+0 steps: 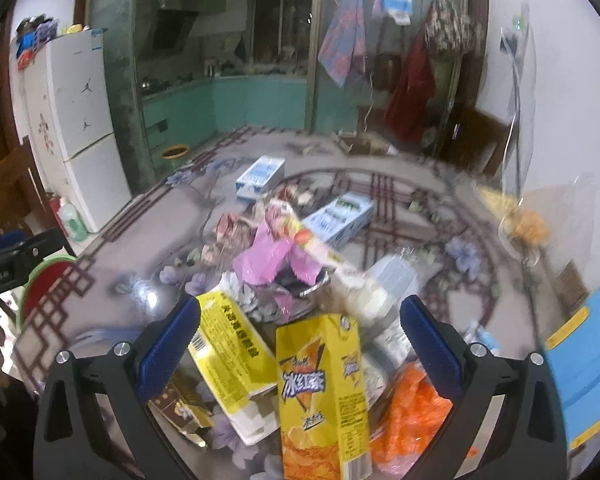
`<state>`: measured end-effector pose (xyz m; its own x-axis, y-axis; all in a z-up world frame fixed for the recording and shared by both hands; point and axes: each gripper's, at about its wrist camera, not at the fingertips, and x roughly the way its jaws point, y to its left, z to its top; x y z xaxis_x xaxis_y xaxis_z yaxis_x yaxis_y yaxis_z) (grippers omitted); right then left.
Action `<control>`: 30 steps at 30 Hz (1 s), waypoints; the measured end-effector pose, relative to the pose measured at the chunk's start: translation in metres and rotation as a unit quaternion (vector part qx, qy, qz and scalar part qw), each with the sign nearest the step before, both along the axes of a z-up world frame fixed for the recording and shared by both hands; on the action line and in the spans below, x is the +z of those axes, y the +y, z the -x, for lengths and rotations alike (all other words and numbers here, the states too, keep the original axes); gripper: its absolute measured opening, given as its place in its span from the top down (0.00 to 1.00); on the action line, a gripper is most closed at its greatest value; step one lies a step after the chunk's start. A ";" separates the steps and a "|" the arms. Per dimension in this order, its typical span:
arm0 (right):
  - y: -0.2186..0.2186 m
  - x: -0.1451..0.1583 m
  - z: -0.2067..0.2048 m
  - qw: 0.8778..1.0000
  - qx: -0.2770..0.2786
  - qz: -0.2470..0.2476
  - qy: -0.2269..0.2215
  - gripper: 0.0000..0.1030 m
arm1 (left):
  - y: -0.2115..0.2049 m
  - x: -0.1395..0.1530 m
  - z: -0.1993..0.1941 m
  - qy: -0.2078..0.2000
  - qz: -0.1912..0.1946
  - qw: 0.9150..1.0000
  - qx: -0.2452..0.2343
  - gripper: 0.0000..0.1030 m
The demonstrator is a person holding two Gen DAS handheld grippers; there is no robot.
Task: Collect trash
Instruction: 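Grasp the pink plastic bag with the right tool while the left tool grasps the yellow snack package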
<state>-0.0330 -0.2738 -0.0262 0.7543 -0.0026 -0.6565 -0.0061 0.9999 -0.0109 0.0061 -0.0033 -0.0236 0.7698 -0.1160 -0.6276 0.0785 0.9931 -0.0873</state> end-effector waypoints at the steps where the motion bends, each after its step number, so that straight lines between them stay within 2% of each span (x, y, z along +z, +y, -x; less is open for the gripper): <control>1: -0.003 -0.001 -0.004 1.000 0.003 -0.021 0.005 0.07 | -0.001 0.000 0.001 -0.005 -0.002 1.000 -0.004 0.04; 3: -0.009 -0.001 -0.019 0.998 0.008 -0.056 0.015 0.07 | -0.006 -0.001 0.004 -0.015 -0.014 1.000 -0.018 0.04; 4: -0.008 0.000 -0.026 0.998 0.013 -0.055 0.019 0.08 | -0.010 -0.001 0.004 -0.013 -0.022 0.999 -0.024 0.04; 7: 0.002 -0.005 -0.045 0.998 0.040 -0.024 0.047 0.24 | -0.015 -0.001 0.005 -0.012 -0.028 0.999 -0.039 0.04; 9: 0.005 -0.014 -0.054 0.996 0.047 -0.016 0.069 0.53 | -0.018 -0.002 0.005 -0.004 -0.023 0.998 -0.052 0.04; 10: 0.004 -0.019 -0.057 0.996 0.046 -0.014 0.077 0.57 | -0.020 -0.005 0.004 0.005 -0.021 0.998 -0.058 0.04; 12: -0.001 -0.023 -0.060 0.995 0.047 -0.037 0.084 0.75 | -0.027 -0.012 0.002 0.027 -0.015 0.997 -0.074 0.04; 14: -0.012 -0.014 -0.055 0.994 0.047 -0.070 0.064 0.78 | -0.035 -0.019 -0.001 0.045 -0.010 0.994 -0.097 0.04; 15: -0.018 -0.003 -0.048 0.995 0.042 -0.082 0.037 0.79 | -0.041 -0.023 -0.003 0.055 -0.006 0.993 -0.107 0.04; 18: -0.033 0.023 -0.032 0.996 0.018 -0.082 -0.019 0.79 | -0.060 -0.033 -0.009 0.077 0.015 0.989 -0.122 0.04; 20: -0.041 0.033 -0.023 0.996 0.004 -0.081 -0.039 0.79 | -0.078 -0.039 -0.016 0.098 0.034 0.985 -0.140 0.04; 25: -0.058 0.037 -0.013 0.995 -0.031 -0.078 -0.050 0.79 | -0.121 -0.055 -0.026 0.139 0.037 0.977 -0.159 0.04; 30: -0.068 0.038 -0.011 0.994 -0.034 -0.092 -0.045 0.79 | -0.140 -0.083 -0.041 0.193 0.016 0.972 -0.132 0.04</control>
